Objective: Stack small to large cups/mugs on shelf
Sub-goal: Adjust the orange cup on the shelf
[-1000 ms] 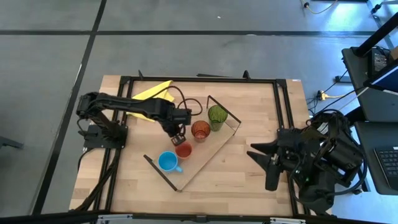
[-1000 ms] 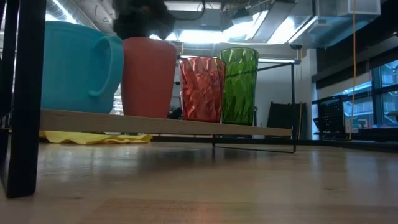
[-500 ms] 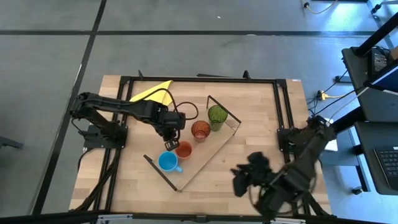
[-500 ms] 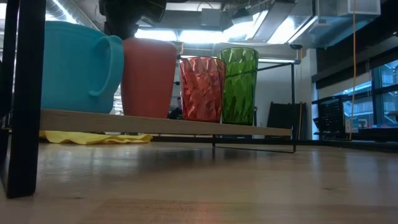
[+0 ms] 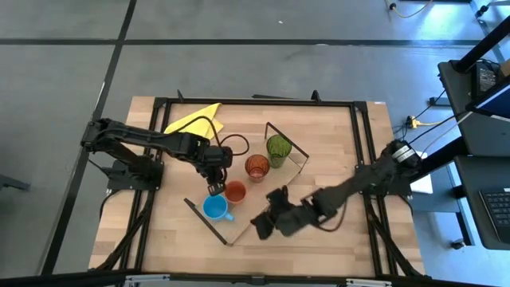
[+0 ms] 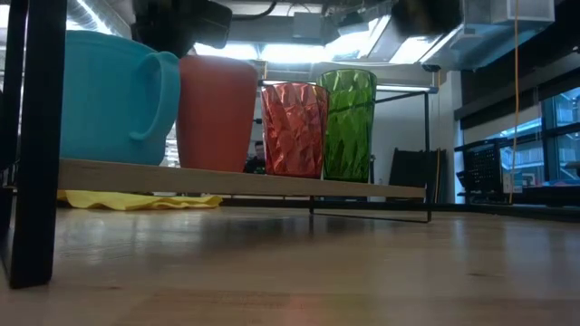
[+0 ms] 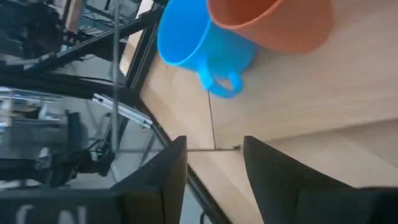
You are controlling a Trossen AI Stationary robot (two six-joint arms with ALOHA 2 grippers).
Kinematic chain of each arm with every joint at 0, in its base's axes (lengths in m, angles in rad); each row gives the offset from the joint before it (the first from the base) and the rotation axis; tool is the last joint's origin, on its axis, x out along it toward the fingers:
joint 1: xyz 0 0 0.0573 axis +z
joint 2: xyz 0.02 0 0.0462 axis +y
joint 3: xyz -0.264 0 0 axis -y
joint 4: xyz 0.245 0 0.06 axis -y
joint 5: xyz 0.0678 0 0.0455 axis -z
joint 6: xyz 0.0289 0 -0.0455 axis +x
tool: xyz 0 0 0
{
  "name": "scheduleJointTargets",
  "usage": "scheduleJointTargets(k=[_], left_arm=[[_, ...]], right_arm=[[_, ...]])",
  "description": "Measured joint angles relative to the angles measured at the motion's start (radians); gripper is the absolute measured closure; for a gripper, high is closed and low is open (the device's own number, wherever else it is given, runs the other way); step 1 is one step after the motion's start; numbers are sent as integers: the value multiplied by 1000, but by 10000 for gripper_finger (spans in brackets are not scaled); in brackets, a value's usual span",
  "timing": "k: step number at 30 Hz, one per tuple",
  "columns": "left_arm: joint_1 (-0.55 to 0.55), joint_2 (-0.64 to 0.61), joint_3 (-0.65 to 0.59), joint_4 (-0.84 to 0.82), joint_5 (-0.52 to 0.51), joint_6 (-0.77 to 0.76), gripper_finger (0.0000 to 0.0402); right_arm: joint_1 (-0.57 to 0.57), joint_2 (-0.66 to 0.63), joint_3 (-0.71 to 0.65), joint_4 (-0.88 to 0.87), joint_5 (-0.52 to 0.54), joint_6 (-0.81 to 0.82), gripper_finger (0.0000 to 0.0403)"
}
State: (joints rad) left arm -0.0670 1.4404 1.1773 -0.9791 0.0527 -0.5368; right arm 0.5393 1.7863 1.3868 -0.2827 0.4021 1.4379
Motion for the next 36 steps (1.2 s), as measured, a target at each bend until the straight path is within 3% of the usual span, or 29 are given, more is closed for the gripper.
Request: scheduleJointTargets(k=[5,14,18,24,36], left_arm=[[20,-59,-85,112,19,-21,365],[50,-82,-159,210,91,-4,365],[58,-82,-174,228,97,-3,365],[62,-82,-174,229,102,19,365],[107,-82,-174,233,135,57,365]], right_arm=[[-69,0,-131,255,-93,-6,244],[-147,28,-178,304,-172,-39,248],[-172,73,-180,389,-187,-64,283],[-177,103,-180,448,-187,-83,388],[-183,102,-179,456,-164,-82,399]])
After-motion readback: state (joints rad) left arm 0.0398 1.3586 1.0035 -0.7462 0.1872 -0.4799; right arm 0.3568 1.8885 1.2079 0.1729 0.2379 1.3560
